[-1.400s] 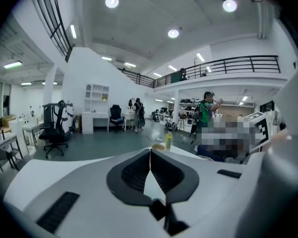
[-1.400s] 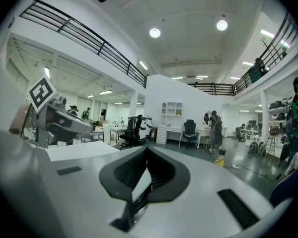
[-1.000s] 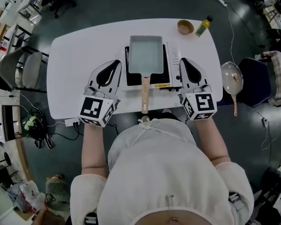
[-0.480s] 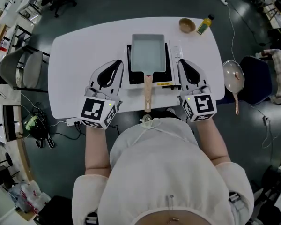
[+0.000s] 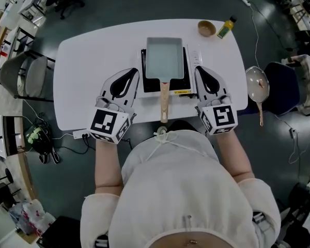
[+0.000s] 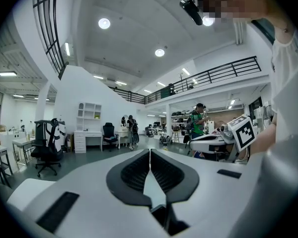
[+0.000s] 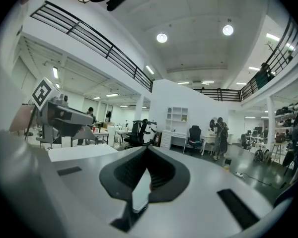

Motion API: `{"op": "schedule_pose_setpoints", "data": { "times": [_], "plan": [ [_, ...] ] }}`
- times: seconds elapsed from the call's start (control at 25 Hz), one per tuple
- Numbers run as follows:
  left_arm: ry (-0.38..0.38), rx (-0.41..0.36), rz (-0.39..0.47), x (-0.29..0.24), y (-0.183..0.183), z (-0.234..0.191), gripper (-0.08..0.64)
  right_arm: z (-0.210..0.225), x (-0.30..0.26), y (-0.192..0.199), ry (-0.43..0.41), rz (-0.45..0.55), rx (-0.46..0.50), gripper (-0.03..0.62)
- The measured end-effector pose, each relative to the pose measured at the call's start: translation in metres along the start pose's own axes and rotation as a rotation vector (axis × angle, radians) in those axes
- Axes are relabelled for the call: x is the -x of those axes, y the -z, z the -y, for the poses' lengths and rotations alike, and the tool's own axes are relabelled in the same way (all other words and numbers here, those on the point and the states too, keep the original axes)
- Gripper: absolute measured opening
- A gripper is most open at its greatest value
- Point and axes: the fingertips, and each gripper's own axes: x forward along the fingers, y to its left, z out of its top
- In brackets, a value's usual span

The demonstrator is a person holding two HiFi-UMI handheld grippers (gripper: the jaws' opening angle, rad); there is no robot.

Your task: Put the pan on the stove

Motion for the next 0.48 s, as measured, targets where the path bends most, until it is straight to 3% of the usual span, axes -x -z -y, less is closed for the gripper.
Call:
{"op": "schedule_pose_setpoints", "data": {
  "times": [0.2, 0.48],
  "plan": [
    [-0.006, 0.033, 0.002, 0.004, 0.001, -0.001, 0.023, -0.004, 0.001, 0.000, -0.004, -0.003, -0.008, 0.002],
    [-0.061, 0.015, -0.036, 0.009, 0.012, -0.010, 0.023, -0.006, 0.007, 0.000, 0.024, -0.003, 0.004, 0.002]
  ]
}}
